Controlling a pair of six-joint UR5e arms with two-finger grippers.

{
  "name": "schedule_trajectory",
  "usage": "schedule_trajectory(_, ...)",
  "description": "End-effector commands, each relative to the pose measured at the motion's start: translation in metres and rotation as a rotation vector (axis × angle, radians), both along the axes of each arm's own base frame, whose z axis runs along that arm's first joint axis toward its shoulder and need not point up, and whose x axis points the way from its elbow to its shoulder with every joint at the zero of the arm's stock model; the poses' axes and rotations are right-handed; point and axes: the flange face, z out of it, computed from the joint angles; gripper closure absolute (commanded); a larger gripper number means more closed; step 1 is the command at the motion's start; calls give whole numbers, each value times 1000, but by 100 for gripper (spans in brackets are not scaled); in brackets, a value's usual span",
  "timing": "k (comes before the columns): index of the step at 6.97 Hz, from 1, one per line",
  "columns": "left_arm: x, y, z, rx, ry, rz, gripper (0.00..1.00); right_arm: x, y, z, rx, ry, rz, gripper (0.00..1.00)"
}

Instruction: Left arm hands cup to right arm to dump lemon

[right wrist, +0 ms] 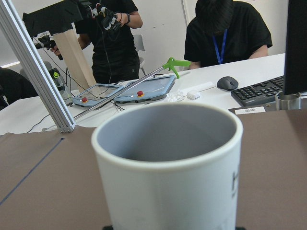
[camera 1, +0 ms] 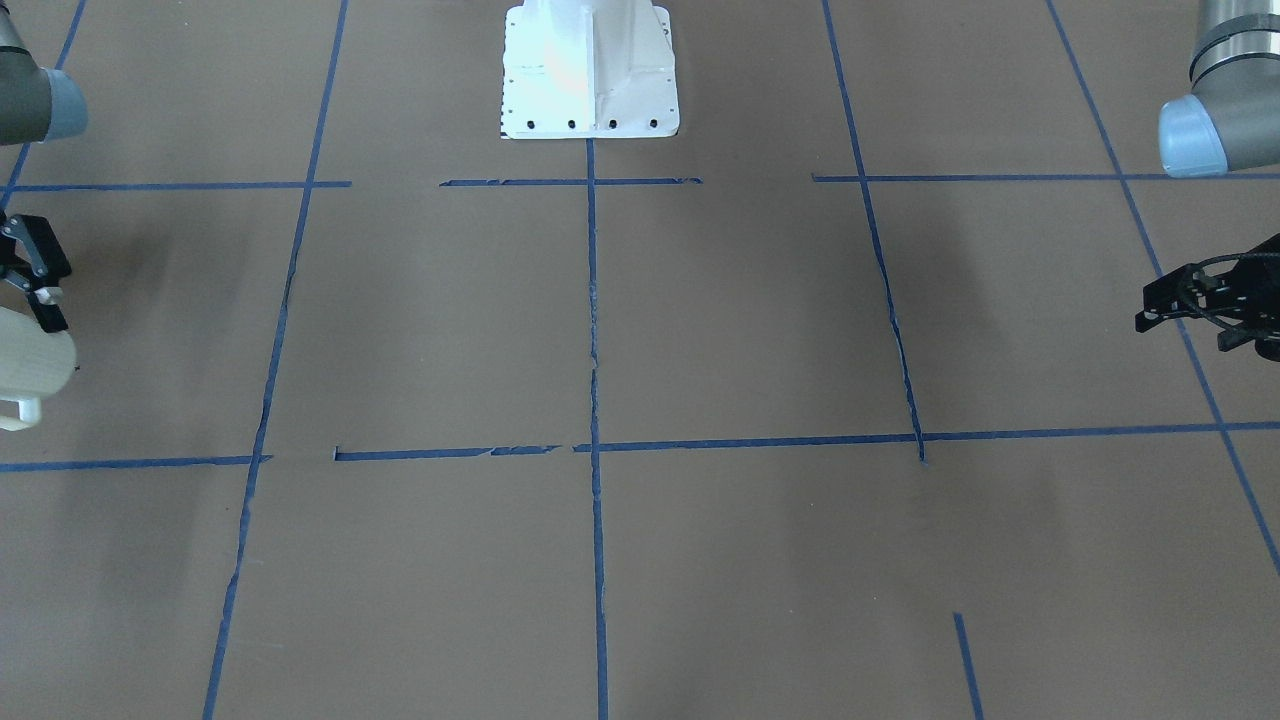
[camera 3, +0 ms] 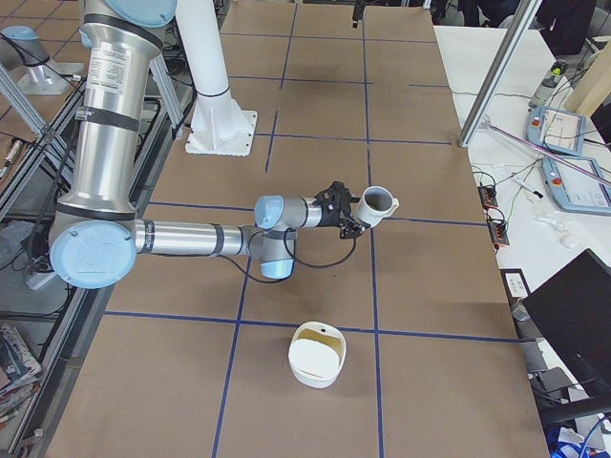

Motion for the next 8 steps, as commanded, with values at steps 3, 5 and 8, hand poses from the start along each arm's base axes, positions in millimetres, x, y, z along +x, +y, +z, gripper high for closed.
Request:
schedule_trajectory(3, 0, 1, 2, -7, 0, -3, 0, 90, 97, 125, -57, -312, 32, 97)
schedule_trajectory(5, -1, 0, -1, -2, 1, -4, 0, 120, 122, 149, -168, -559, 64, 97)
schedule_trajectory(8, -1, 1, -4, 4, 3, -6, 0, 138, 131, 166, -330, -864, 97, 96)
